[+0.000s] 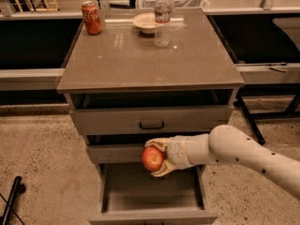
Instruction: Pick apple from bottom drawer and place on counter
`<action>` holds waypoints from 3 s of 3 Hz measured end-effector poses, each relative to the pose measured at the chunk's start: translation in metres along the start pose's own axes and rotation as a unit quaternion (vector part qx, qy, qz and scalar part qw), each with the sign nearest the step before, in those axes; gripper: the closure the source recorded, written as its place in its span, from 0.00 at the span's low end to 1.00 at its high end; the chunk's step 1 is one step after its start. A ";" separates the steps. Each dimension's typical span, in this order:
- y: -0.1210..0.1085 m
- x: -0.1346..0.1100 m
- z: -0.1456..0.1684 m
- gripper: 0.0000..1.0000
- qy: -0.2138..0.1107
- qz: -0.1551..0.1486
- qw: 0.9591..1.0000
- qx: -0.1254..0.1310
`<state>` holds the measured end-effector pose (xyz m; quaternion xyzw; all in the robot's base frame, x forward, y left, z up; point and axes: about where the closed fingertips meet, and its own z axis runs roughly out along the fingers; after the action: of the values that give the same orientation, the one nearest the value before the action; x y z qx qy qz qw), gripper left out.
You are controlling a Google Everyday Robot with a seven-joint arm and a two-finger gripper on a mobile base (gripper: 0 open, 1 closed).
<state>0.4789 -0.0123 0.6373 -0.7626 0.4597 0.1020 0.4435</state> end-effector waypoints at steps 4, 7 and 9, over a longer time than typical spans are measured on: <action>-0.110 -0.125 -0.074 1.00 -0.006 -0.061 0.998 0.021; -0.164 -0.121 -0.101 1.00 -0.056 -0.009 0.998 -0.021; -0.219 -0.084 -0.075 1.00 -0.099 0.002 0.995 -0.002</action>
Offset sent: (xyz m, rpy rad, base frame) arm 0.0022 0.0287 0.0641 -0.0436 -0.1028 0.0709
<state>0.5867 0.0215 0.8557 -0.7487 0.4152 0.1790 0.4849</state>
